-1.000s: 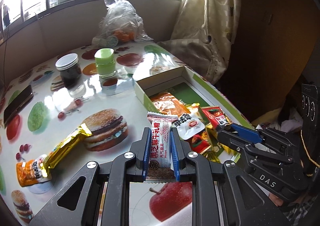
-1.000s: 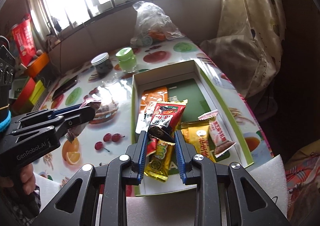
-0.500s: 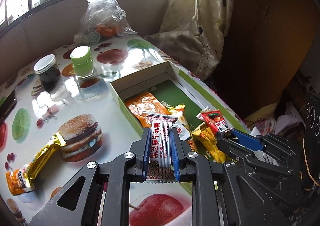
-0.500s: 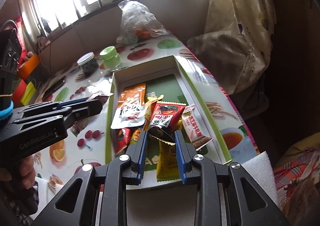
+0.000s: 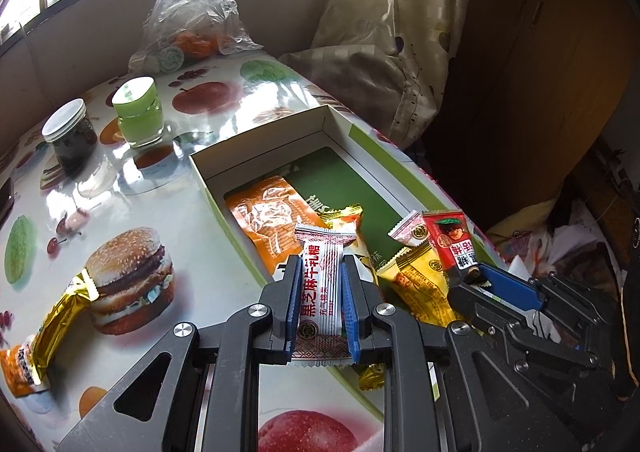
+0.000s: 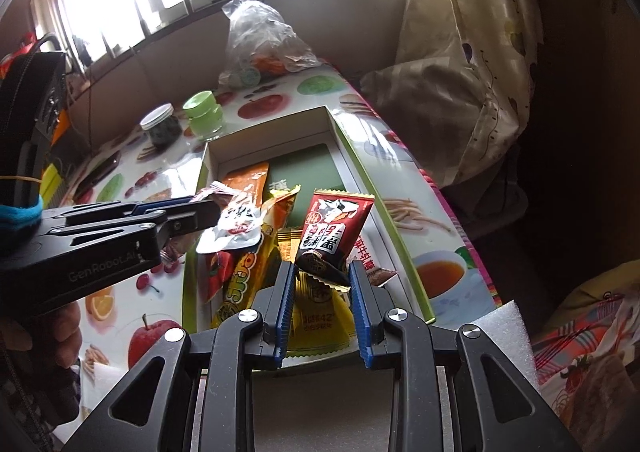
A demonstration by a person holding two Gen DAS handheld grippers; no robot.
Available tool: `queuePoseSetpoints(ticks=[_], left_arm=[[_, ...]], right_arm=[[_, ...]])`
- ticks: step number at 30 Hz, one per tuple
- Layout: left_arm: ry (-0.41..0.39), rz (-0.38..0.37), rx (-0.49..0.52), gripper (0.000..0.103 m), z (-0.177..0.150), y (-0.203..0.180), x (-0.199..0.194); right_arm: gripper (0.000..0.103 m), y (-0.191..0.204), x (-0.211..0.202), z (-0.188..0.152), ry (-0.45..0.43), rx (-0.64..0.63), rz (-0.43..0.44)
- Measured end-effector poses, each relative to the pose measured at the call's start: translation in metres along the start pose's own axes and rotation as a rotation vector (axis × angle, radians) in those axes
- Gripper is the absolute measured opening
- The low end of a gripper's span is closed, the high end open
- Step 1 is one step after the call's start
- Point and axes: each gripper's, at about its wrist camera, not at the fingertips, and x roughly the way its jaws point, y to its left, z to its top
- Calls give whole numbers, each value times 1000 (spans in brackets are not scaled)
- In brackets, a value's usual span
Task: Organize snacks
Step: 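Lower both packets into the green box and open both tools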
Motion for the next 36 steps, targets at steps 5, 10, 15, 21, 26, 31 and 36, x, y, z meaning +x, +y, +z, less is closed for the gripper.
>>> queuePoseSetpoints(ticks=[5,10,15,21,26,31,36], left_arm=[[13,-3,-1,20,1,-3,7],[27,2,-5,20,-1,-3,10],[33,-7,-5,21,-1,-4,13],[21,-20,-10,33,-1,-4,9],[15,-16,-11,34,-1,-4,6],[4,-16,-8,36,-2,-6,0],[-5,-17,-6,36,-2,-6,-5]], right_arm=[[26,-2,1,0,-1,6,4],[26,-3,1,-1,-1,12,15],[28,-2,1,-1,-6,5,18],[30,1,0,0,-5,-5,12],[32,3,-1,1,-8,-11,14],[32,5,-2,0,-8,-16,20],[33,7,-6,0,-11,-16,16]])
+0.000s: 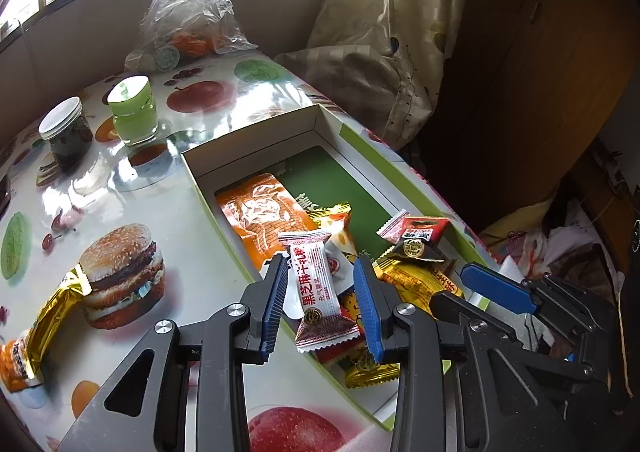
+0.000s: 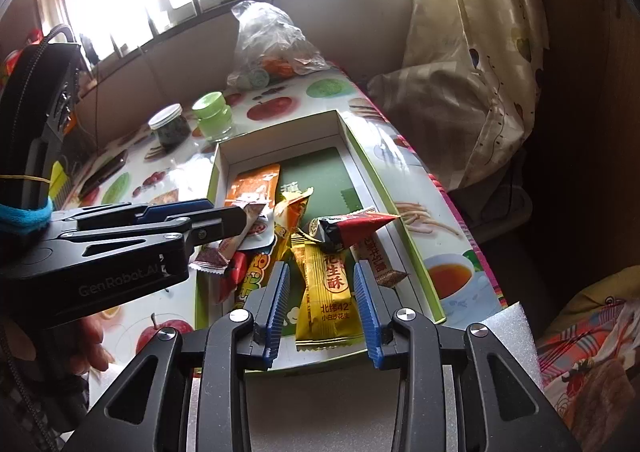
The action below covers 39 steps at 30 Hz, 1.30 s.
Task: Organize snacks
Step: 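Lower both packets into the green box and open both tools, then withdraw both tools from the box back over the remaining snacks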
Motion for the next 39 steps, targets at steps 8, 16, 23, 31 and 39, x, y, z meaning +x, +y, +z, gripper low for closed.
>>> queuePoseSetpoints(ticks=[8,16,23,31,39], left_arm=[[-27,13,11,45,-4,-3,-14],[-53,26,-2,45,-15,0,-32],[-75,49,-22,45,-25,10,-50],[-99,72,-51,45,-37,24,-66],[-116,100,-77,45,-49,42,-79]], right_arm=[[36,4,-8,-1,-8,-7,-8],[41,14,-14,-2,-15,-26,-19],[43,26,-17,-2,-21,-40,-23],[43,41,-18,-3,-23,-57,-19],[44,58,-16,-1,-20,-77,3]])
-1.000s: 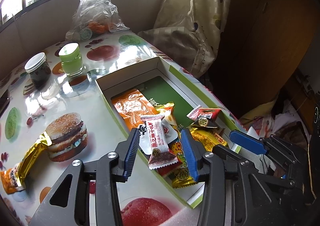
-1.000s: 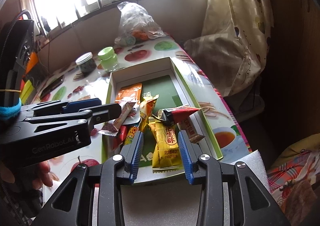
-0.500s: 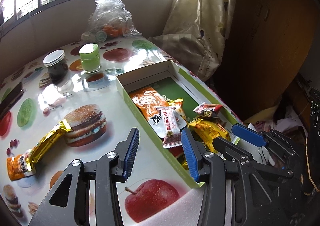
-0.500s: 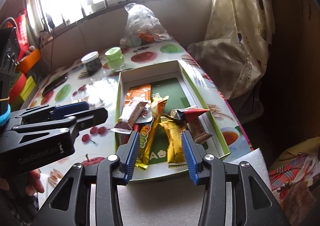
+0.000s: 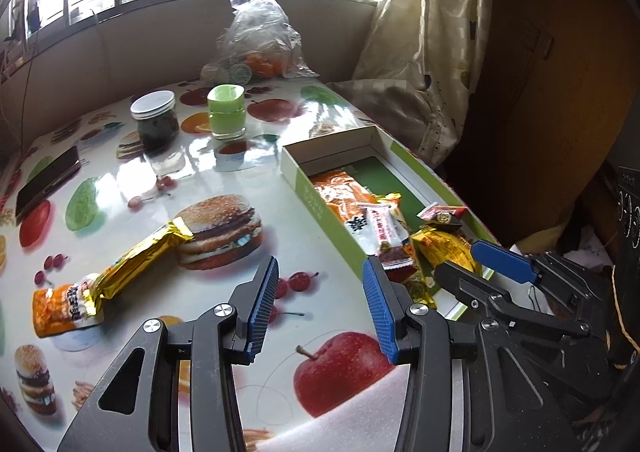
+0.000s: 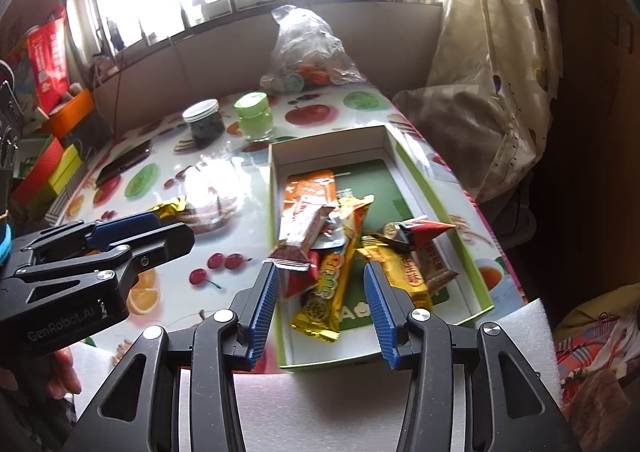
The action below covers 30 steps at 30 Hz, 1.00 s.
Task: Organize snacks
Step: 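Withdraw both tools from the box back over the remaining snacks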
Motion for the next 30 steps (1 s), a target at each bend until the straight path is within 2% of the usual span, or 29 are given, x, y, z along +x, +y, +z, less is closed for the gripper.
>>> queuePoseSetpoints(ticks=[12,30], left_arm=[[6,54,-55,45,-19,43,-10],[15,189,-228,45,-52,153,-24]], right_arm=[[45,37,14,6,24,-55,33],[49,106,63,18,102,-153,111]])
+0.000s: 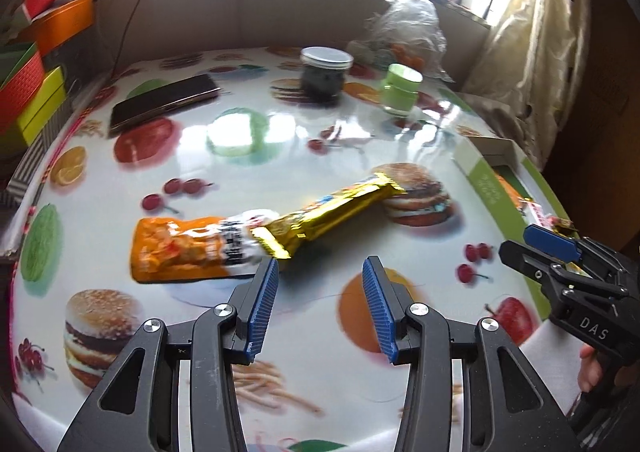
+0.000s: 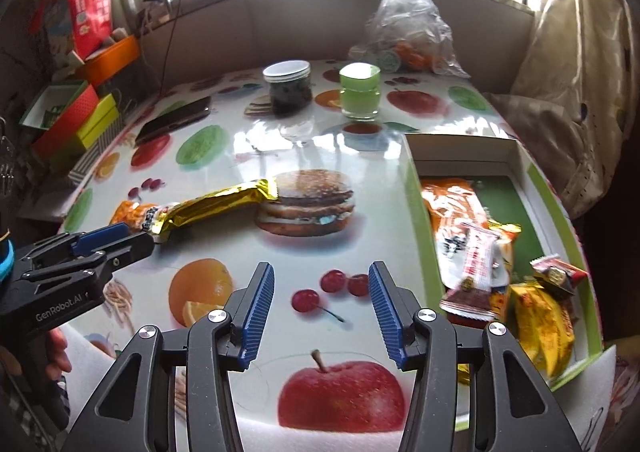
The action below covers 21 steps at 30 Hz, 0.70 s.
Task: Organize snacks
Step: 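Withdraw both tools from the box back over the remaining snacks, then grasp the yellow peanut-candy bar with the right tool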
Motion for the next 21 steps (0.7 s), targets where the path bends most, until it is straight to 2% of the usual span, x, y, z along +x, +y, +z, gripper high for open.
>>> queuePoseSetpoints(ticks=[10,18,21], left_arm=[[18,60,-87,45,0,58,7],[33,106,-131,45,-1,88,16],[39,101,-154,45,-3,95,18]], right_arm=[[52,33,36,25,38,22,62],[53,54,72,46,78,41,68],[53,61,83,50,87,56,81]])
